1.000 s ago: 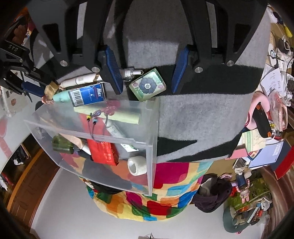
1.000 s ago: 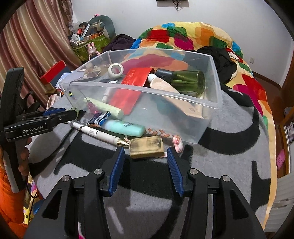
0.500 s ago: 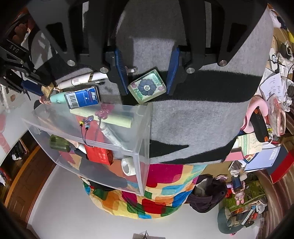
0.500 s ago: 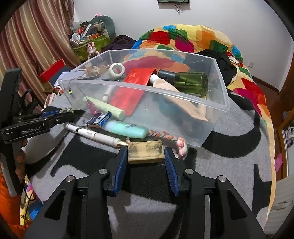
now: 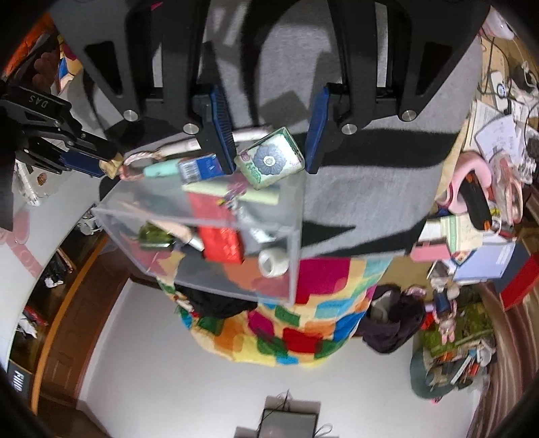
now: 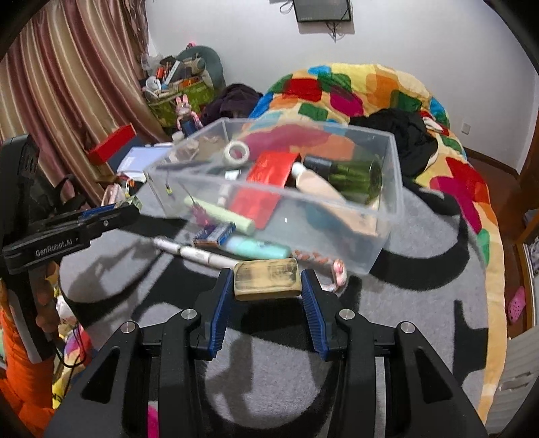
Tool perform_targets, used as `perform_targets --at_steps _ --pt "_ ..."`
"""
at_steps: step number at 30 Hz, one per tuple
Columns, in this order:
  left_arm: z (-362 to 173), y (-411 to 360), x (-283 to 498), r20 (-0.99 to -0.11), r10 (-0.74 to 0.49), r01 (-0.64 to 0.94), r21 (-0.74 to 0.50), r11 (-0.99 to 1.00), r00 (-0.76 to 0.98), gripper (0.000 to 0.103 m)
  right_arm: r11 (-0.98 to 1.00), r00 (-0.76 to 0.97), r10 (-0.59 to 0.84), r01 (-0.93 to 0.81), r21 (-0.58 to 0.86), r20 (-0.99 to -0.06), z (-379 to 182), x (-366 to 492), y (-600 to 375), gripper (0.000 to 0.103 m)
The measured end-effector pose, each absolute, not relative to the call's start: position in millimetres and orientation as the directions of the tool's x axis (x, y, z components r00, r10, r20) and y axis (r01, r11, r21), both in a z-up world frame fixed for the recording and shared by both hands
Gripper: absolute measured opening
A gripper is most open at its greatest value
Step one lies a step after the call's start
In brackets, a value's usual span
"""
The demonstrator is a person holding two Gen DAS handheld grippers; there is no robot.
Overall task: Organize objects
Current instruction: 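Carry the disc case and soap bar into the clear box and open both tools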
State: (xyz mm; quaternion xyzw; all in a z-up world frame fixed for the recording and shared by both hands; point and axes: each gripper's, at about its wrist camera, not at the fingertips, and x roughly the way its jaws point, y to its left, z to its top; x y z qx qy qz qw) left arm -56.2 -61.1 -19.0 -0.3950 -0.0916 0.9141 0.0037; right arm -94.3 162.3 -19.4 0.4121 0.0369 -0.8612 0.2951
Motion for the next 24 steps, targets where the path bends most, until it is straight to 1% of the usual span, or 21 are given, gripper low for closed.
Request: perform_targets --at_steps 7,13,17,24 --pt "7 -44 -62 -0.673 0.105 0.004 -0.159 -0.987 -0.732 0.041 -0.837 -0.539 -0.485 0.515 0.186 -0.689 3 -102 166 0.037" --pt "18 -27 -75 -0.659 0.127 -0.051 -0.134 -0.99 -0.741 0.041 -0.856 -0.576 -0.465 0.487 0.174 -0.673 13 -117 164 0.037" --pt "14 -19 -91 -0.676 0.167 -0.089 -0.149 -0.985 -0.717 0.041 -0.867 -0.587 -0.45 0.469 0.17 -0.673 15 -130 161 0.037" --pt "3 -6 -121 -0.722 0.189 -0.122 -0.144 -0.982 -0.666 0.041 -0.88 -0.575 -0.426 0.443 0.172 -0.698 6 -154 155 0.037"
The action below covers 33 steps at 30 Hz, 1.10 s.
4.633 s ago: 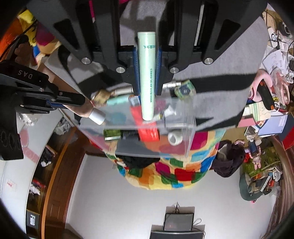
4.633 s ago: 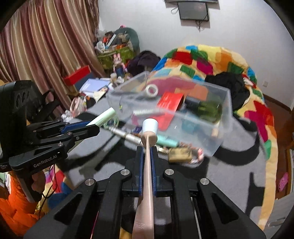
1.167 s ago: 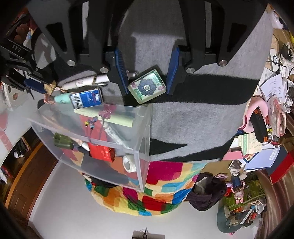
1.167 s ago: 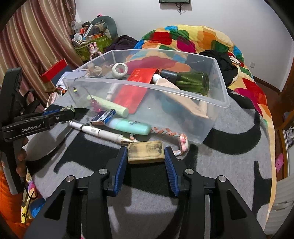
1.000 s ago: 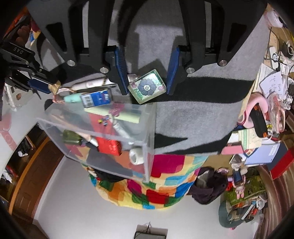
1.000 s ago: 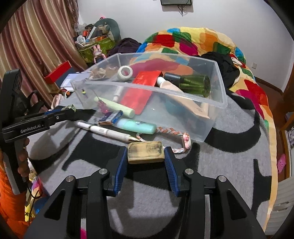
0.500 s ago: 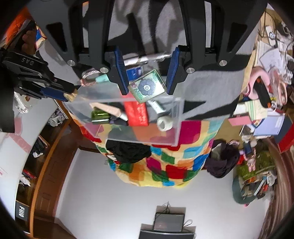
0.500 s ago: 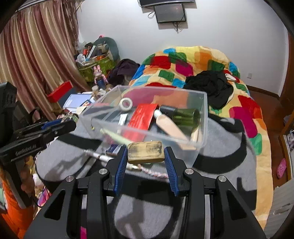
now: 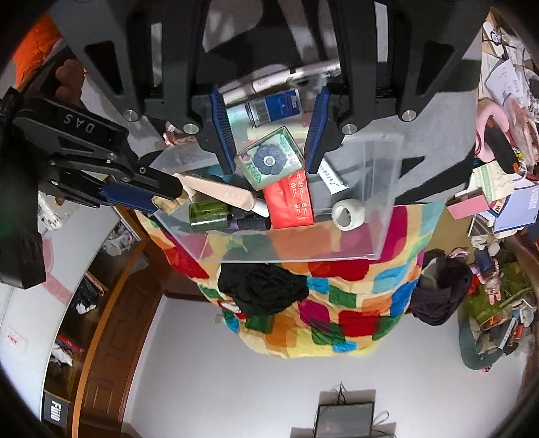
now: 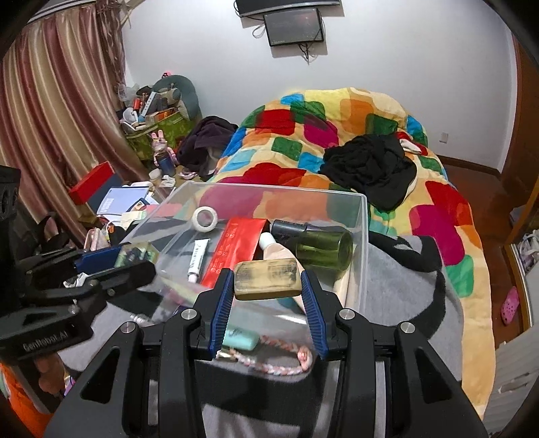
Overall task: Organize objects
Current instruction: 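Carry the disc case and soap bar into the clear box and open both tools, then grasp the white pen with the left tool while the right tool grasps the braided pink-white rope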
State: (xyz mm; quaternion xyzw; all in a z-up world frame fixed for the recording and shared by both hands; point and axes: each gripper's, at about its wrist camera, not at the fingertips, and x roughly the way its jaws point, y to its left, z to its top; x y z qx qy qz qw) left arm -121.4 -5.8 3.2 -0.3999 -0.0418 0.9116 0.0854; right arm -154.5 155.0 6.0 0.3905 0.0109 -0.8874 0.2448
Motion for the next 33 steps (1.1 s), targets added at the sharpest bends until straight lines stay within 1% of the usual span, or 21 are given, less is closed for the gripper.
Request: perform_targets --at_steps 12,18,24,31,33 --pt "-10 0 -145 -0.758 0.197 -0.133 -0.145 -0.98 -0.622 0.041 -0.884 -0.521 -0.407 0.431 0.181 -0.751 -14 -175 146 0.038" --pt "-2 3 -135 -0.74 0.184 -0.149 -0.114 -0.982 -0.647 0.041 -0.874 -0.516 -0.43 0.445 0.197 -0.741 -9 -171 150 0.038" --pt "6 3 -119 -0.718 0.179 -0.166 -0.09 -0.982 -0.673 0.042 -0.867 -0.537 -0.439 0.463 0.184 -0.72 2 -157 154 0.038" --pt "-8 -6 -92 -0.739 0.18 -0.181 -0.08 -0.98 -0.649 0.042 -0.862 -0.567 -0.445 0.481 0.16 -0.693 13 -132 169 0.038" --pt "-15 -8 -85 -0.75 0.178 -0.186 -0.074 -0.98 -0.637 0.044 -0.862 -0.566 -0.443 0.483 0.155 -0.696 11 -126 173 0.038"
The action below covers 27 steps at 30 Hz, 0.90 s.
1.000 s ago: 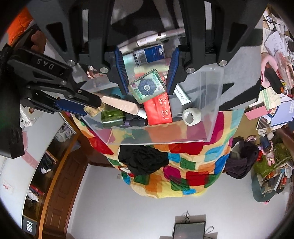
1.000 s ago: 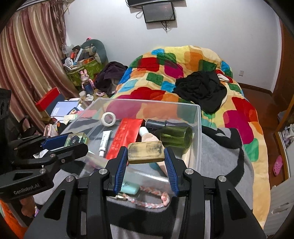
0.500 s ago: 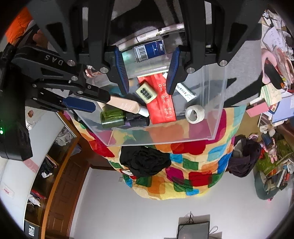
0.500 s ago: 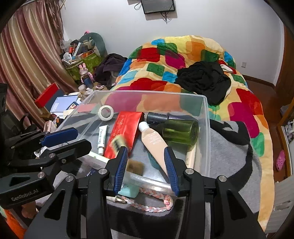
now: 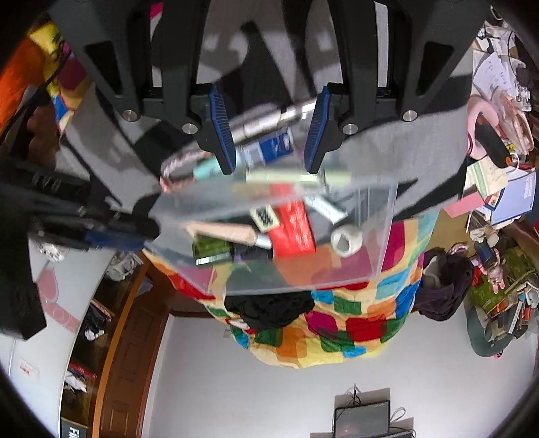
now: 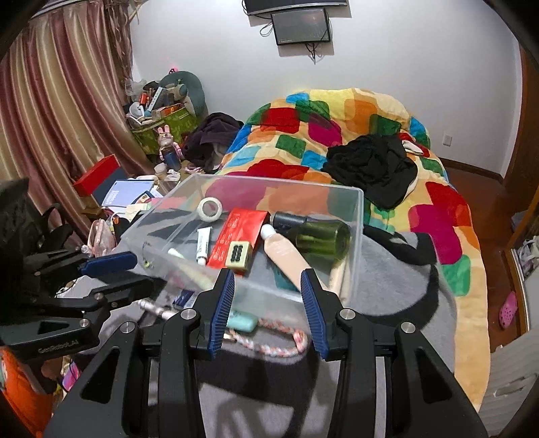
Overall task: Organize objects
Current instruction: 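Grasp the white pen with the left tool while the right tool grasps the braided pink-white rope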
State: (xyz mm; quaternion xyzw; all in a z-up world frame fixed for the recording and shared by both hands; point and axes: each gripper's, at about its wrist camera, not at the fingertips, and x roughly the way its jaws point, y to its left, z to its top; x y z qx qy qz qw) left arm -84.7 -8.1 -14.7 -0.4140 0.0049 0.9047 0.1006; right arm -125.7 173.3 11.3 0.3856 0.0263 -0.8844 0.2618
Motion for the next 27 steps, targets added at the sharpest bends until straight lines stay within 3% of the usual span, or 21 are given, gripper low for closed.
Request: perform_targets --at_steps 3,16,18,19,20,23,27 --pt "-27 -10 -77 -0.769 0.18 -0.198 -0.07 -0.978 -0.613 0.05 -0.867 -0.561 -0.419 0.48 0.132 -0.714 2 -118 177 0.038" --pt "-72 -14 -101 -0.854 0.195 -0.252 -0.078 -0.965 -0.482 0.059 -0.899 -0.471 -0.344 0.416 0.139 -0.812 -57 -137 177 0.037" --pt "-75 -12 -101 -0.86 0.199 -0.258 -0.082 -0.963 -0.47 0.059 -0.906 -0.475 -0.329 0.401 0.132 -0.816 -62 -140 176 0.033" --pt "-74 -11 -100 -0.858 0.202 -0.262 -0.082 -0.962 -0.472 0.059 -0.908 -0.471 -0.327 0.398 0.134 -0.819 -64 -141 175 0.026" --pt "-74 -11 -98 -0.857 0.212 -0.269 -0.09 -0.959 -0.47 0.054 -0.908 -0.465 -0.328 0.395 0.138 -0.822 -66 -142 174 0.019" --pt "-72 -10 -91 -0.852 0.226 -0.273 -0.102 -0.957 -0.472 0.042 -0.916 -0.487 -0.309 0.383 0.119 -0.817 -67 -141 174 0.011" --pt "-71 -11 -79 -0.847 0.241 -0.265 -0.124 -0.956 -0.474 0.027 -0.917 -0.497 -0.313 0.379 0.122 -0.809 -65 -135 178 0.011"
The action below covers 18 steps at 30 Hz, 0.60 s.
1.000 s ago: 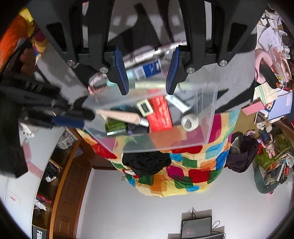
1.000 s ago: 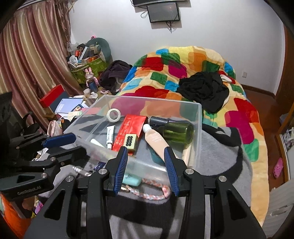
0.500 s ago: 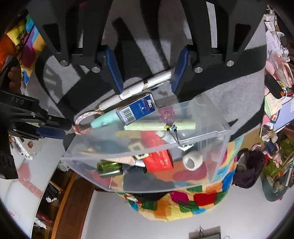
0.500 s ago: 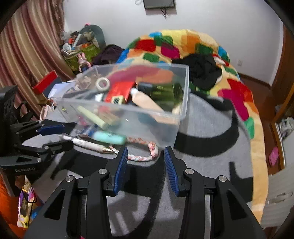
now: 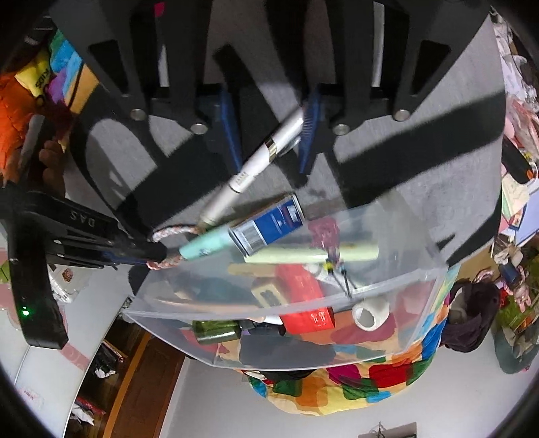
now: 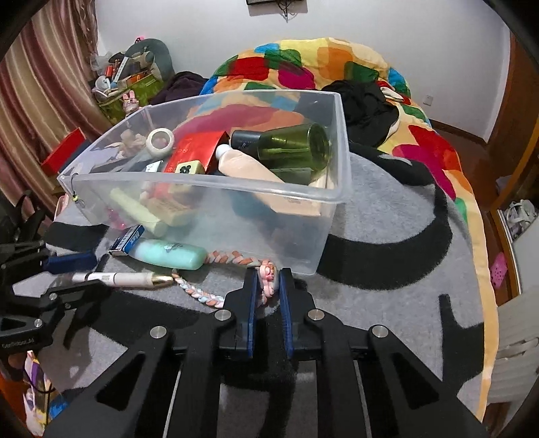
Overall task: Organize objects
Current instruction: 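Grasp the white pen with the left tool while the right tool grasps the braided pink-white rope, then carry the pen over the box with the left tool while the right tool drops the rope inside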
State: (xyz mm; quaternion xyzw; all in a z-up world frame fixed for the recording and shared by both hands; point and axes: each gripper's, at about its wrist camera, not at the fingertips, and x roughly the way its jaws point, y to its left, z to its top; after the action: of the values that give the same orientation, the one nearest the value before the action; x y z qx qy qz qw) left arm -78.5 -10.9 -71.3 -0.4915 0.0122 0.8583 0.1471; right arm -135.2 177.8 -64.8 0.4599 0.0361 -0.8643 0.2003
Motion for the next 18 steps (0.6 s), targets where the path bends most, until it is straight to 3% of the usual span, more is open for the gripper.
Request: perform_targets --at_steps 5,18 --pt "-70 -11 -55 -0.842 0.258 -0.254 -0.15 -0.956 -0.473 0.021 -0.922 -0.508 -0.304 0.369 0.115 -0.806 -63 -123 189 0.011" --pt "-69 16 -49 -0.839 0.227 -0.289 -0.088 -0.953 -0.495 0.021 -0.921 -0.555 -0.32 0.37 0.117 -0.768 -37 -84 215 0.011"
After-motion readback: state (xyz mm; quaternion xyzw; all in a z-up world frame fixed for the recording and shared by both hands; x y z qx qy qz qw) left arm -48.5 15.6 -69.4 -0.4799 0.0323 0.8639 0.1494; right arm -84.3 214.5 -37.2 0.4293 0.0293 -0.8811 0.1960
